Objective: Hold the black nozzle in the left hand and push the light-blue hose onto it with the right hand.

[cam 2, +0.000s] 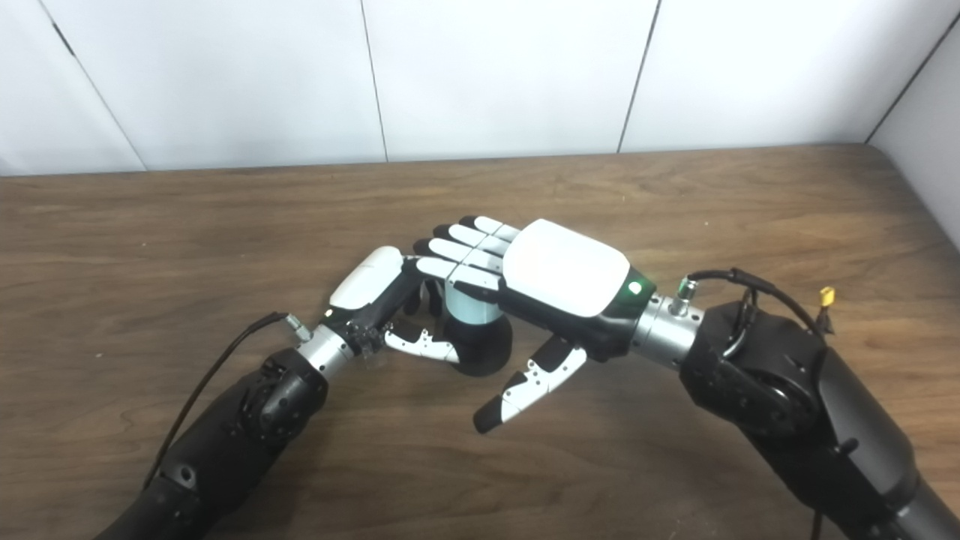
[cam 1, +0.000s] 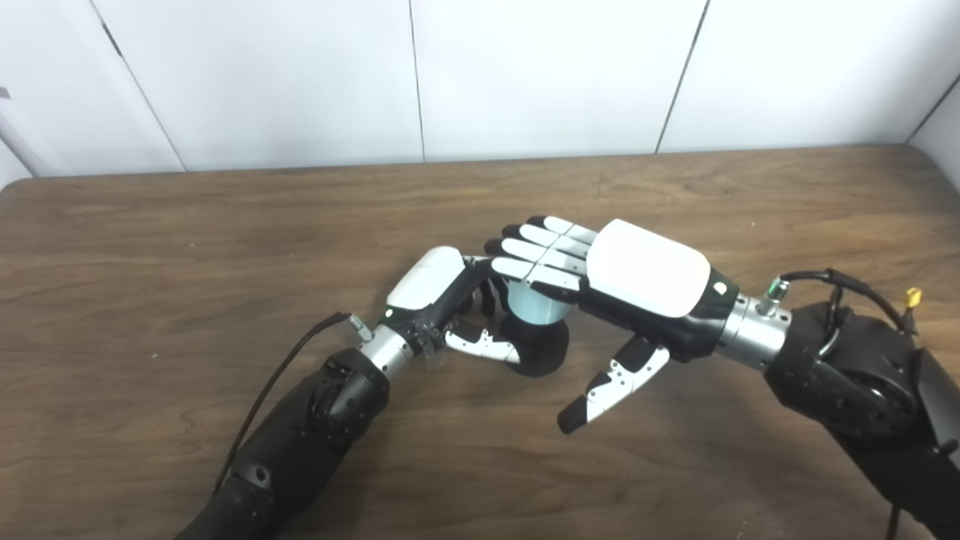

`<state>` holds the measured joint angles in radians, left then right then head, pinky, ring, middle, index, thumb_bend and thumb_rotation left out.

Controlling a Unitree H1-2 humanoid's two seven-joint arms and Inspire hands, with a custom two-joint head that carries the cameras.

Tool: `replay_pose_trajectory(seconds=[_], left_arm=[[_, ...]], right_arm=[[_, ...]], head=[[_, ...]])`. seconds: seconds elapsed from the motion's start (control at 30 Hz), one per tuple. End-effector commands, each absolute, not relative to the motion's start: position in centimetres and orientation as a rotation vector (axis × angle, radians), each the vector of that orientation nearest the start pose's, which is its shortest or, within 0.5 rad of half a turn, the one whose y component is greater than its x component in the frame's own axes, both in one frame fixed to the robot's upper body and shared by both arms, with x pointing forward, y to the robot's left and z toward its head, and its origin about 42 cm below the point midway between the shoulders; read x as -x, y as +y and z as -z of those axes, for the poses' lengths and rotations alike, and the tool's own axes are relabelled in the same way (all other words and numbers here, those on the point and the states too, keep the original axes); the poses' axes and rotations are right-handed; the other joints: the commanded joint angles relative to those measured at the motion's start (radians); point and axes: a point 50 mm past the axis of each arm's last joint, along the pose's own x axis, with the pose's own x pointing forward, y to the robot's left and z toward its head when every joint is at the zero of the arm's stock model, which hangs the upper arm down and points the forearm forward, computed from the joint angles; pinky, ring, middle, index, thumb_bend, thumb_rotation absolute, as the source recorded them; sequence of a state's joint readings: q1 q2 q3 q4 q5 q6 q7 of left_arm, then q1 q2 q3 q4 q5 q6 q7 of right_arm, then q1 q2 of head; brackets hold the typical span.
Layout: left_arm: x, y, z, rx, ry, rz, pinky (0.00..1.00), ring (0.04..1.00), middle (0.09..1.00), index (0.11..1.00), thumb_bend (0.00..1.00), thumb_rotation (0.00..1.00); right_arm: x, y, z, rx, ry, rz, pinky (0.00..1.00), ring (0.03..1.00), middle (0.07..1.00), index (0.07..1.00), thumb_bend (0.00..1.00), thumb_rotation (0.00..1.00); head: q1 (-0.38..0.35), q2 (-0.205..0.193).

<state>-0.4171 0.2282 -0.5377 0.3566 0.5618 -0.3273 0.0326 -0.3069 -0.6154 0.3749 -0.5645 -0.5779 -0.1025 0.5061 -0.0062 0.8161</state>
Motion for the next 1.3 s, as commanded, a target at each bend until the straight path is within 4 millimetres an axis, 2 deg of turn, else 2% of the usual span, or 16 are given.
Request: replay_pose_trajectory(seconds=[0.0,0.4,0.9,1.27], left_arm=[[-34.3,15.4,-5.9,-1.021,-0.199,0.780,0.37,0.425,0.489,0.487,0.50,0.00],[-34.3,15.4,-6.0,-1.011,-0.190,0.780,0.36,0.420,0.482,0.494,0.50,0.00],[-34.1,15.1,-6.1,-1.016,-0.202,0.779,0.37,0.433,0.486,0.485,0.50,0.00],[-34.2,15.4,-6.0,-1.019,-0.197,0.783,0.39,0.435,0.493,0.480,0.50,0.00]], right_arm=[[-25.8,-22.1,-22.2,1.402,-0.320,-1.119,0.91,0.971,0.982,0.947,0.90,0.91],[-26.1,-21.6,-22.1,1.391,-0.327,-1.104,0.91,0.980,0.987,0.955,0.91,0.91],[-26.4,-19.9,-20.6,1.387,-0.305,-1.142,0.94,0.997,1.000,0.966,0.91,0.95],[-26.2,-21.2,-20.6,1.384,-0.267,-1.110,0.91,0.992,1.000,0.973,0.89,0.94]], head=[[-0.001,0.000],[0.000,0.007],[0.004,0.013],[-0.001,0.014]])
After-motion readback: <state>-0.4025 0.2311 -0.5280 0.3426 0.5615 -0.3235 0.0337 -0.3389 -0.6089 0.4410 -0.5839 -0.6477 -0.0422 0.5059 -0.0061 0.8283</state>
